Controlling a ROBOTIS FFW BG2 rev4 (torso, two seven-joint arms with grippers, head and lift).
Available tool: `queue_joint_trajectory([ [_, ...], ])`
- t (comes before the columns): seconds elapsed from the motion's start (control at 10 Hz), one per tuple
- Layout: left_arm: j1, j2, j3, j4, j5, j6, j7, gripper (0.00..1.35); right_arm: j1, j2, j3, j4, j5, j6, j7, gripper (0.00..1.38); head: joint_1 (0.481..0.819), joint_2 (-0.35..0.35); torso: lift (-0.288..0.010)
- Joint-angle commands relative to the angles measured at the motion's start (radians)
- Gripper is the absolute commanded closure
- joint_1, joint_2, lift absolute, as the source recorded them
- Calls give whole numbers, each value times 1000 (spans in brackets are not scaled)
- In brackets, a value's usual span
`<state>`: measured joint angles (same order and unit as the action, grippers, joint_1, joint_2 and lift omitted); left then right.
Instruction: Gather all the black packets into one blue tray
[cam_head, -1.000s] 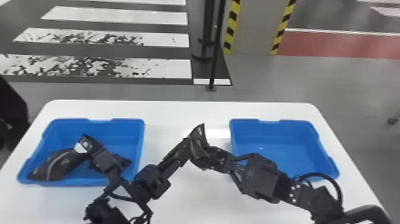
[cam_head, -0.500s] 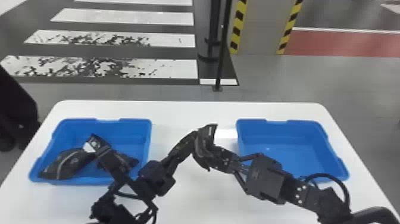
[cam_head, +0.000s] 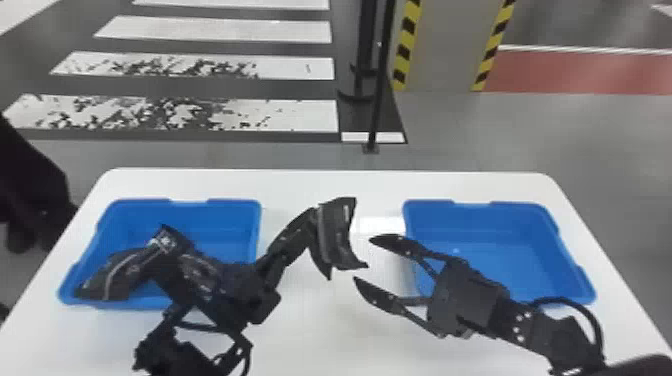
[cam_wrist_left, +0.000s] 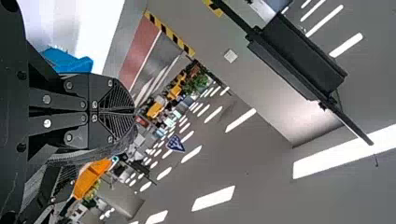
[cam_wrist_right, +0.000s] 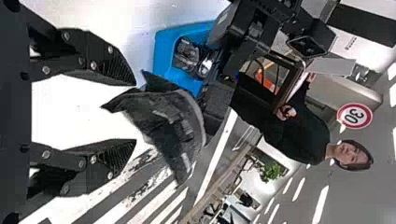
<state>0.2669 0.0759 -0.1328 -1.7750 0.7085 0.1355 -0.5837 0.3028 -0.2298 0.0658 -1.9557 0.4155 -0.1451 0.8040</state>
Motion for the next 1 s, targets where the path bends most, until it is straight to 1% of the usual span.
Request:
queue_joint_trajectory([
  [0.0, 32, 1, 51, -40, -23, 2, -7, 1222, -1, 1, -38, 13, -3, 0, -2, 108, 695, -36, -110],
  [0.1, 55, 1, 95, -74, -56, -1, -10, 1222, -8, 1, -74, 28, -5, 10, -3, 108, 695, -34, -110],
  [0.3, 96, -1, 195, -126, -120, -5, -18, 1222, -40, 1, -150, 77, -43, 10, -14, 107, 695, -31, -110],
  [0.4, 118, -8, 254, -146, -154, -8, -21, 1222, -65, 4, -174, 131, -94, 10, -23, 104, 695, -28, -110],
  [0.5, 138, -16, 314, -163, -190, -20, -21, 1222, -82, 14, -195, 185, -172, 10, -39, 104, 695, -19, -110],
  [0.6, 155, -27, 370, -168, -228, -40, -21, 1222, -84, 27, -207, 236, -288, 10, -72, 104, 695, -9, -110],
  [0.7, 172, -38, 422, -168, -274, -69, -19, 1222, -77, 41, -225, 263, -362, 10, -95, 108, 695, 14, -110],
  [0.8, 177, -44, 478, -168, -350, -72, -19, 1222, -75, 47, -233, 266, -378, 10, -100, 108, 695, 39, -110],
  [0.9, 177, -42, 522, -168, -413, -77, -19, 1222, -70, 47, -231, 266, -378, 10, -100, 108, 695, 53, -110],
])
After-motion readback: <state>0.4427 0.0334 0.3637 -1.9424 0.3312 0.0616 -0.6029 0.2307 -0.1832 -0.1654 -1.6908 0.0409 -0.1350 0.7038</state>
